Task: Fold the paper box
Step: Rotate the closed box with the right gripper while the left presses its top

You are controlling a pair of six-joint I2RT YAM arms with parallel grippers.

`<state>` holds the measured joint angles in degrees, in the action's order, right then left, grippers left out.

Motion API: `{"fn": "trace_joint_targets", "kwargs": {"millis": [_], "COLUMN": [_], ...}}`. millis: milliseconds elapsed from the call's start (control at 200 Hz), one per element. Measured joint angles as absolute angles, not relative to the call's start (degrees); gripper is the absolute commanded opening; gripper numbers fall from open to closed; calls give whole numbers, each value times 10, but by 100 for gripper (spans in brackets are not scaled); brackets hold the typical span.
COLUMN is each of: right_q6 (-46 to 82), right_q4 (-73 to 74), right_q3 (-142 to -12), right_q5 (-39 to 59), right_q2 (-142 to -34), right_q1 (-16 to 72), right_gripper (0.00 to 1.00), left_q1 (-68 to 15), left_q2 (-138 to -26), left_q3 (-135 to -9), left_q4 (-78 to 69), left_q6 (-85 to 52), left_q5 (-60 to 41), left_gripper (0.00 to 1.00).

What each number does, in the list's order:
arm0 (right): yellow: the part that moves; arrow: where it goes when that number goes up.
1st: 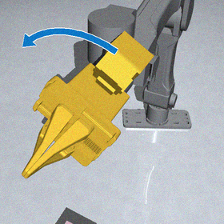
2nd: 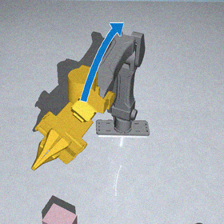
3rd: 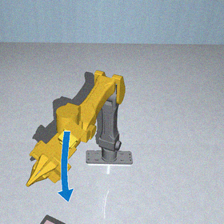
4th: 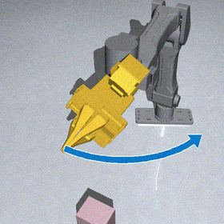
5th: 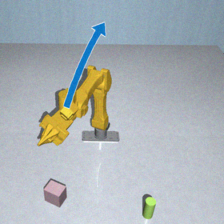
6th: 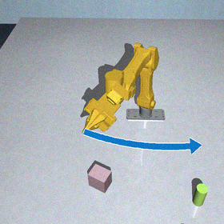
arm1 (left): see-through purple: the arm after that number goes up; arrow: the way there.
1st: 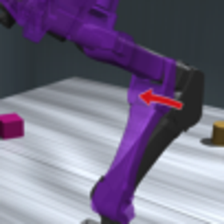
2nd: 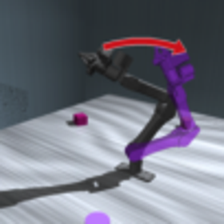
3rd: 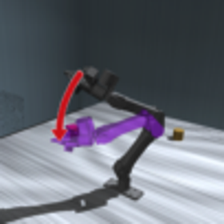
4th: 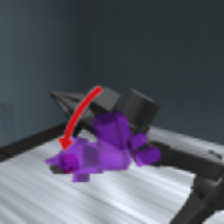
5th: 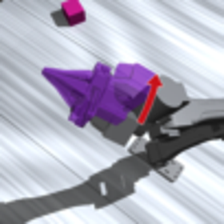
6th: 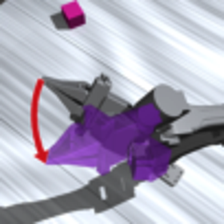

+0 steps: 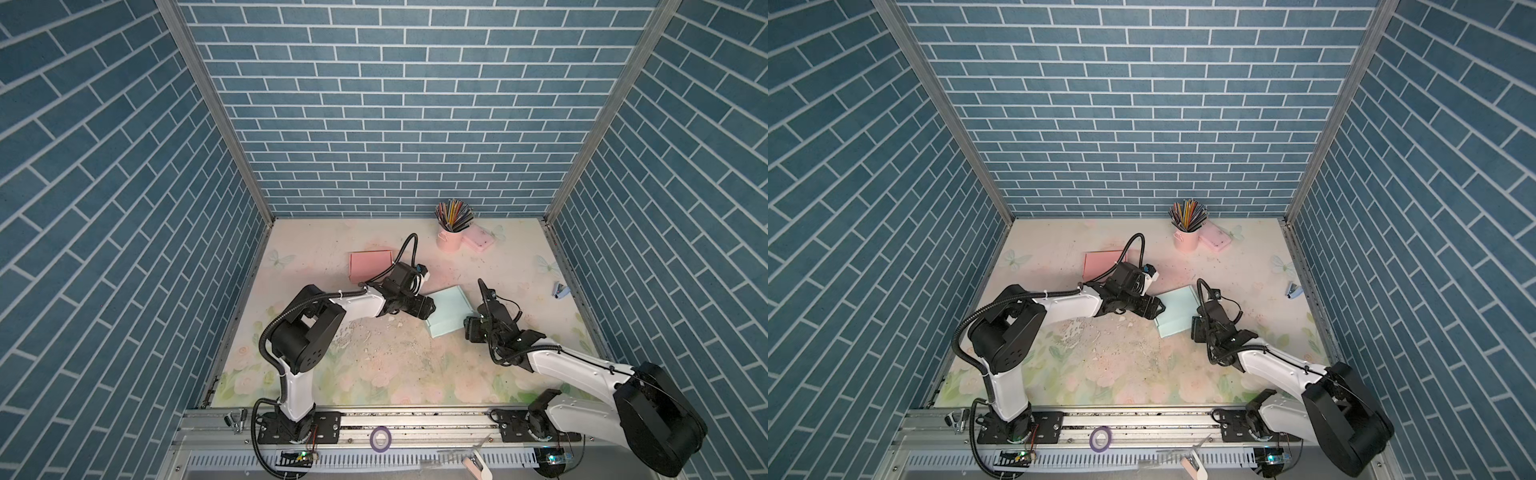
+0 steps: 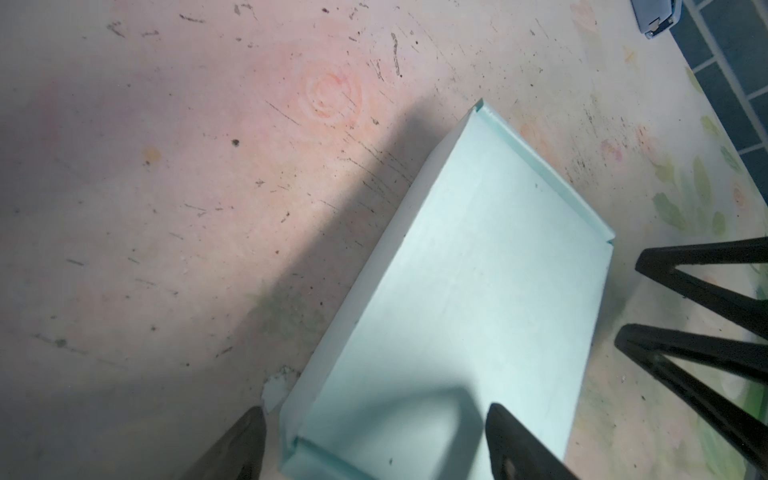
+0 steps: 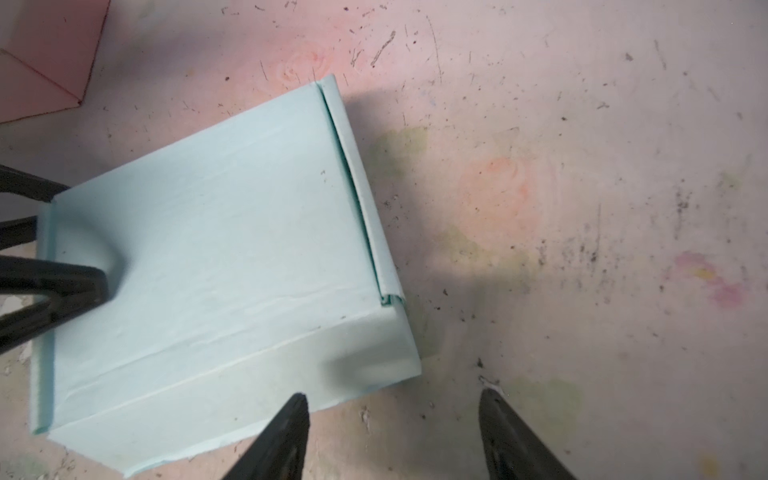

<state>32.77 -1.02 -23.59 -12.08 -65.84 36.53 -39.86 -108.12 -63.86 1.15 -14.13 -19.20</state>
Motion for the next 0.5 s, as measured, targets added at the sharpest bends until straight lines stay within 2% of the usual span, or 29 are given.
{"fn": "trace_joint_targets", "kwargs": {"millis": [180,315,500], "right_q6": [332,335,342], "right_q4": [-31,-30,-15], "right_q3": [-231,-231,-231], "right_q5": [-112,-95,-57], "right_q2": [-618,-609,-640], "right_q1": [356,349,343], "right_gripper": [62,40,31], "left_q1": [-391,-390,-390], "left_q2": [-1087,-1112,-1197], "left_q3": [-715,-781,-867], "left_q4": [59,66,71], "left_q6": [-125,-117,-111], "left_q5": [-195,-207,-226], "left_gripper": [84,84,84]}}
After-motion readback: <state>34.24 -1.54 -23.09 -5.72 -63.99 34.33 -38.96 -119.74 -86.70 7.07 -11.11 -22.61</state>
